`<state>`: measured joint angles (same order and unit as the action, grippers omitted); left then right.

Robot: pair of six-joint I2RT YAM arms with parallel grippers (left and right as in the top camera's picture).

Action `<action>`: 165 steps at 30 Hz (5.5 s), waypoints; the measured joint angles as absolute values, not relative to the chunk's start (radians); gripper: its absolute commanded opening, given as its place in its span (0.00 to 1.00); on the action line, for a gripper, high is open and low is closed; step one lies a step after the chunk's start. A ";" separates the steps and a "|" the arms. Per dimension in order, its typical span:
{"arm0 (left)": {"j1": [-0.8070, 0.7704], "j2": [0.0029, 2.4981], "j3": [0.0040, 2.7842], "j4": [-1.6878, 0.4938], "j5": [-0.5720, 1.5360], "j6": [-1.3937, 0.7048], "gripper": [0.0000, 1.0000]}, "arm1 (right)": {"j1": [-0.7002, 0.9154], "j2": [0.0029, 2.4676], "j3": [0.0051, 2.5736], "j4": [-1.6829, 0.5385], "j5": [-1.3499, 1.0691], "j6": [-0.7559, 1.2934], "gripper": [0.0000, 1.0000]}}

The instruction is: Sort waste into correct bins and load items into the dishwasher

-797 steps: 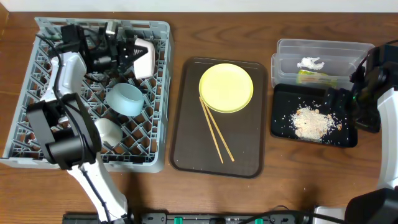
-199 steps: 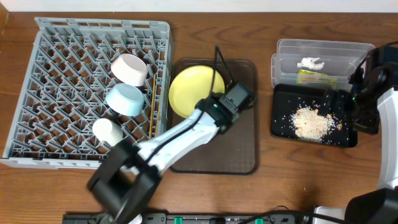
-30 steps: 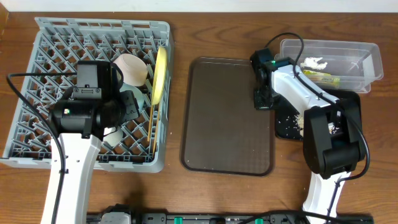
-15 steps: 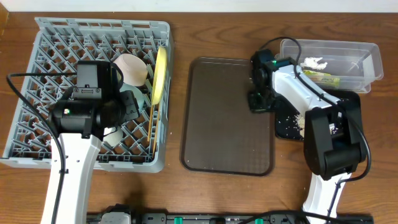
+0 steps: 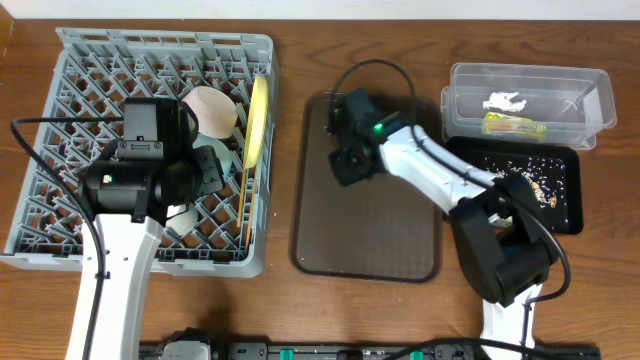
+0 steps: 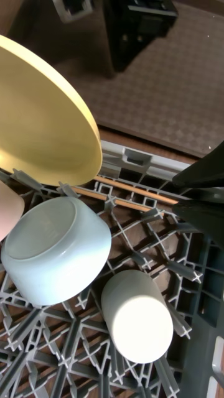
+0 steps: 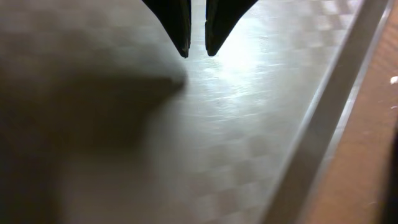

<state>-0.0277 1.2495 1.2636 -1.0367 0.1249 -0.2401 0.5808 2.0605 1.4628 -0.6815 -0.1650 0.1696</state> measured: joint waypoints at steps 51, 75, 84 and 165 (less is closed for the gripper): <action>-0.028 1.250 1.264 -1.037 0.125 -0.240 0.14 | 0.841 2.061 1.400 -0.701 -0.197 0.377 0.10; -0.028 1.250 1.264 -1.036 0.125 -0.240 0.14 | 1.041 2.061 1.399 -0.841 -0.229 0.380 0.11; -0.028 1.250 1.264 -1.037 0.125 -0.241 0.24 | 1.035 2.055 1.399 -0.923 -0.168 0.387 0.18; -0.186 0.558 1.009 -1.013 0.105 -0.099 0.94 | 0.043 0.400 0.561 -0.486 0.045 0.148 0.99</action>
<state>-0.1856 0.5583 1.0092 -1.0126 0.1047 -0.0994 0.0433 0.3996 0.5610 -0.4858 0.0448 0.1478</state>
